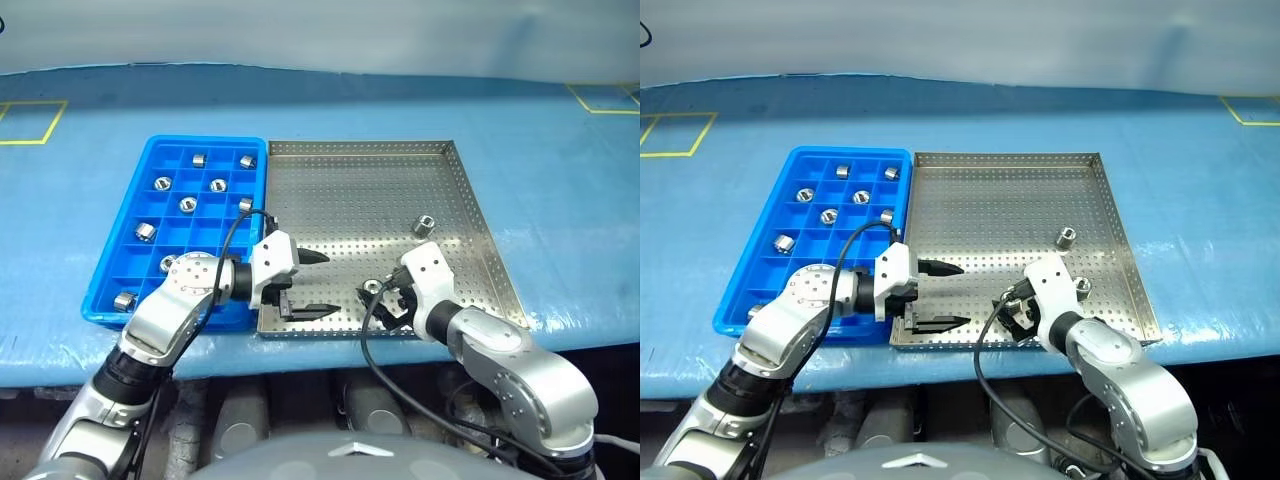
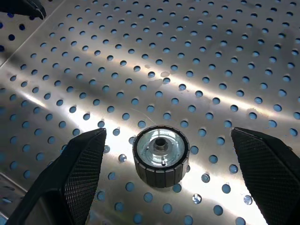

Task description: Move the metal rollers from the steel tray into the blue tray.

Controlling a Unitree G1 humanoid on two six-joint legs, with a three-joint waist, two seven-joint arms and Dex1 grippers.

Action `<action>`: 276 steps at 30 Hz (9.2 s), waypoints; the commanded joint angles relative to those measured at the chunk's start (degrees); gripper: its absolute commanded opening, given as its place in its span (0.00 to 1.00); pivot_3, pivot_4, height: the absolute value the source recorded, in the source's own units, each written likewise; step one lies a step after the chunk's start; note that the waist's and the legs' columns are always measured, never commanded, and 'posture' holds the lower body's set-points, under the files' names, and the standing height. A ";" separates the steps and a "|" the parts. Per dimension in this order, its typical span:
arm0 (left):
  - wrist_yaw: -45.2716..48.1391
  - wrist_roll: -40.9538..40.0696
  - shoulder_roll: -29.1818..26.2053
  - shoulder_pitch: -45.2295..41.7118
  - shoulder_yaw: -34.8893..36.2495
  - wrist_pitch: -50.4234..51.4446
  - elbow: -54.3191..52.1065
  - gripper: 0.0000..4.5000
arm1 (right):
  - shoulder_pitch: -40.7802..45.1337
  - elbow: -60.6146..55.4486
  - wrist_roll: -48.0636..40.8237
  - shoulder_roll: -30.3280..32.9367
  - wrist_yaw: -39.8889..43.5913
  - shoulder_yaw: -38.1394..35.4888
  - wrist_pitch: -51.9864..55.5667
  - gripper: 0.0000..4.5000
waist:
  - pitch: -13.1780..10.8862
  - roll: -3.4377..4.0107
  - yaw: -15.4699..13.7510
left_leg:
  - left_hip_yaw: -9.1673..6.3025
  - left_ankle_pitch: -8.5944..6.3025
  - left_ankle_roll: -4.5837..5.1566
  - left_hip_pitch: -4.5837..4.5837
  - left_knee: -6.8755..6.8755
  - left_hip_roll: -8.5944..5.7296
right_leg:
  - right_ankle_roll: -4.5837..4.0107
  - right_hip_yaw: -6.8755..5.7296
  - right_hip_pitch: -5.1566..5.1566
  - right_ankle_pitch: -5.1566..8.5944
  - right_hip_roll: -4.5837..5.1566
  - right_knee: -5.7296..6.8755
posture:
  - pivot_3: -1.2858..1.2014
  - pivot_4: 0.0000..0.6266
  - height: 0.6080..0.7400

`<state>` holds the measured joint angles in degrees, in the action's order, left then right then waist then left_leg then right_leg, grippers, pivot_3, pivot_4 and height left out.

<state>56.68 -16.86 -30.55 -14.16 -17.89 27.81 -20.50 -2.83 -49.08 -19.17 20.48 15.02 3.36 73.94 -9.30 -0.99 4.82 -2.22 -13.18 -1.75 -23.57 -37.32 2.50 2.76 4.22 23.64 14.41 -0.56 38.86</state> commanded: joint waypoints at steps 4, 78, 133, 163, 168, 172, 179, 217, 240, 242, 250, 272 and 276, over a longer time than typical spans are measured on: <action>-1.41 -0.83 -0.07 1.02 0.98 -0.99 -3.53 0.99 | 2.91 2.64 -1.19 0.76 -0.45 1.55 5.62 1.00 | 0.00 0.00 -0.19 | 0.01 0.00 0.00 0.03 -0.02 0.00 | 0.00 0.01 -0.02 0.00 0.00 0.01 | 0.50 0.24 1.00; -25.57 -11.13 -3.95 26.55 26.20 7.66 -28.22 1.00 | 40.77 59.13 18.05 -25.11 7.30 17.38 -40.87 0.82 | -0.08 0.05 -10.34 | -0.16 0.02 -0.07 0.03 0.33 0.06 | -0.36 -0.34 0.07 0.17 0.02 -0.04 | 0.62 0.24 1.00; -18.23 -5.64 1.57 7.75 8.28 2.22 -9.94 1.00 | 22.95 32.88 16.92 -9.88 -11.36 -13.20 -14.70 0.19 | -0.15 0.20 -2.68 | 0.10 0.00 -0.02 0.00 0.24 0.01 | -0.11 0.02 0.12 0.04 0.01 -0.03 | 0.53 0.24 1.00; -19.44 -6.02 1.46 9.44 9.35 1.95 -10.67 1.00 | 29.55 40.64 19.79 -12.93 -20.51 -11.59 -7.43 0.56 | -0.15 0.21 -2.96 | 0.08 0.00 -0.02 -0.02 0.25 0.01 | -0.13 0.01 0.13 0.03 0.01 -0.03 | 0.54 0.24 1.00; -19.37 -6.25 1.41 9.78 9.59 1.96 -11.10 1.00 | 28.44 36.46 17.85 -12.32 -17.35 -9.55 -7.72 0.38 | -0.15 0.21 -3.20 | 0.10 0.00 -0.02 -0.02 0.24 0.00 | -0.11 0.01 0.12 0.03 0.02 -0.04 | 0.55 0.24 1.00; -18.22 -8.63 1.60 10.63 10.91 1.68 -12.01 1.00 | 26.43 25.80 10.85 -10.19 -5.20 -2.50 -12.51 0.38 | -0.18 0.26 -2.74 | 0.08 -0.01 -0.01 -0.02 0.28 0.03 | -0.12 0.01 0.16 0.04 -0.01 -0.04 | 0.54 0.24 1.00; -16.82 -12.86 -0.45 17.15 17.00 0.68 -16.35 1.00 | 30.19 23.87 6.65 -12.05 2.09 7.48 -16.80 0.38 | -0.18 0.26 -2.76 | 0.04 -0.02 0.01 -0.01 0.26 0.08 | -0.14 -0.03 0.14 0.06 -0.03 -0.04 | 0.56 0.24 1.00; -21.71 -16.98 -2.66 33.26 25.92 2.23 -26.29 1.00 | 30.37 35.33 11.28 -18.78 3.63 21.47 -17.15 0.96 | -0.17 0.20 -9.20 | -0.03 -0.01 -0.04 0.02 0.22 0.07 | -0.60 -0.23 0.07 0.34 0.06 -0.08 | 0.61 0.24 1.00; -10.48 -15.95 -2.00 7.69 10.83 1.70 -9.74 1.00 | 3.79 2.90 25.17 -15.13 -17.70 -5.79 2.30 0.96 | -0.16 0.23 -0.21 | 0.04 -0.02 -0.03 -0.03 0.27 0.08 | -0.25 -0.11 0.17 0.15 0.00 -0.07 | 0.47 0.24 1.00; -9.96 -15.59 -1.82 7.15 10.35 1.60 -9.23 1.00 | 2.94 3.03 25.33 -15.12 -17.89 -6.49 1.57 0.96 | -0.16 0.23 0.45 | 0.07 -0.02 -0.03 -0.01 0.26 0.08 | -0.22 -0.07 0.16 0.14 0.00 -0.06 | 0.47 0.24 1.00; -9.22 -15.09 -1.42 7.02 10.24 1.74 -9.18 1.00 | 2.21 5.77 23.51 -16.59 -16.24 -9.03 -0.20 0.96 | -0.16 0.23 1.01 | 0.10 -0.02 -0.03 -0.01 0.26 0.07 | -0.17 0.00 0.17 0.11 0.00 -0.05 | 0.47 0.24 1.00; -11.84 -15.54 -2.10 12.55 14.20 1.81 -12.07 1.00 | 11.49 9.35 16.78 -13.57 -8.21 -4.48 -2.81 0.38 | -0.17 0.25 0.61 | 0.17 -0.02 -0.03 0.03 0.25 0.10 | -0.12 0.09 0.18 0.07 -0.04 -0.02 | 0.52 0.24 1.00; -13.73 -15.08 -2.31 16.26 15.97 1.93 -13.99 1.00 | 19.57 14.42 14.35 -13.85 -5.35 1.05 -4.74 0.38 | -0.17 0.24 -0.22 | 0.11 -0.01 -0.02 0.07 0.27 0.11 | -0.14 0.05 0.16 0.08 -0.08 0.04 | 0.54 0.24 1.00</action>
<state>43.68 -31.64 -32.45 1.27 -3.50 30.54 -31.32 14.86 -35.75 -3.55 6.91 8.39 2.43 71.08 -9.47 -0.75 4.60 -2.15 -13.19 -1.77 -23.51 -37.05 2.61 2.62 4.24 23.80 14.50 -0.63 38.90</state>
